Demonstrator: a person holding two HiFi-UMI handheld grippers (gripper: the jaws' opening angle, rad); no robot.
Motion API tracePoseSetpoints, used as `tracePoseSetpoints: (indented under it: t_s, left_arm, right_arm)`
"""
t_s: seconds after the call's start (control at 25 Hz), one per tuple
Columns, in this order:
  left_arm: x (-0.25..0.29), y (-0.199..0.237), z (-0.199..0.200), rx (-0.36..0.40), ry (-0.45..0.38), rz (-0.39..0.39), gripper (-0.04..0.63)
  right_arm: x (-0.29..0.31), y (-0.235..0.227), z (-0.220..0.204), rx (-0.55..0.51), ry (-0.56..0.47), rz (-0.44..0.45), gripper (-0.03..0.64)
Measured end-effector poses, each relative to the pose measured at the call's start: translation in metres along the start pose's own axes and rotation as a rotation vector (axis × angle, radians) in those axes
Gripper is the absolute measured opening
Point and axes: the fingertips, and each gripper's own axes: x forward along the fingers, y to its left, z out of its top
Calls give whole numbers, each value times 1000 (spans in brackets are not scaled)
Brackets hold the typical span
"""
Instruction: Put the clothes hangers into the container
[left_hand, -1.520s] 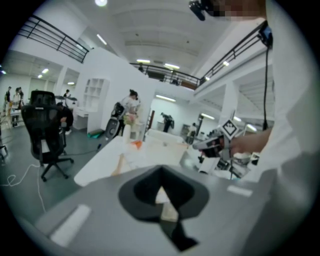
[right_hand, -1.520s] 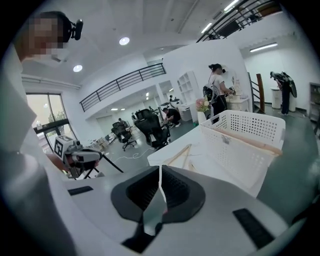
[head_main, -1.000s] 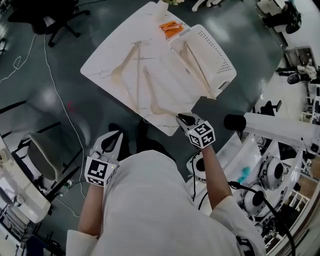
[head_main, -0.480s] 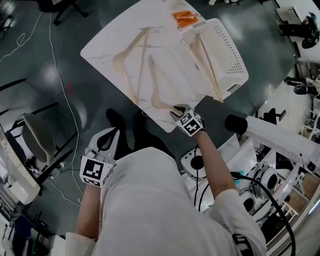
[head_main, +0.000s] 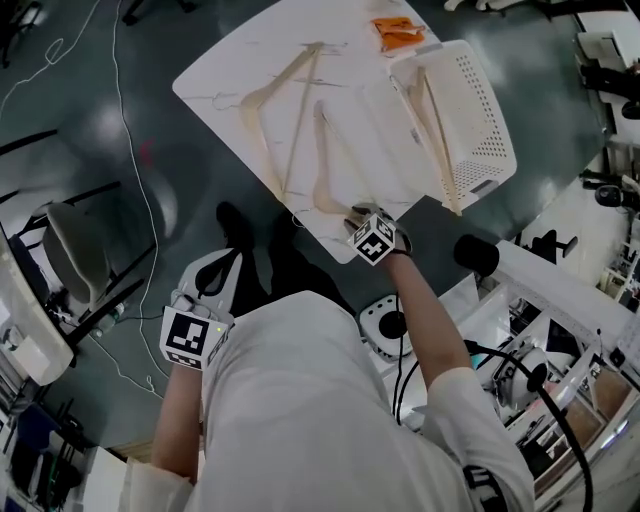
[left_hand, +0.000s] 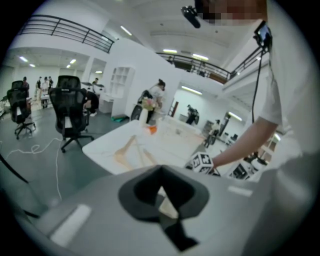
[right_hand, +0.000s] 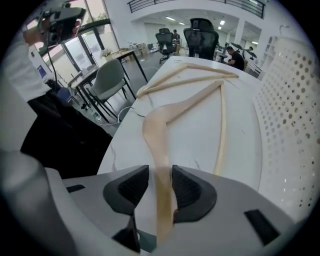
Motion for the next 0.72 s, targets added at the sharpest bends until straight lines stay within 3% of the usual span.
tracePoseSetpoints:
  t_s: [0.16,0.32,0.72]
  left_arm:
    - [-3,5,-3,-12,3,14,2]
    - [-2,6,0,-8,0,8,2]
    - [-10,19,25,34,-45,-5,2]
  right_arm:
    - [2,3,1,-27,-9,-28,79]
    - [1,6,2,-26,-8,-23,74]
    - [-51,24,43,203,-179,86,74]
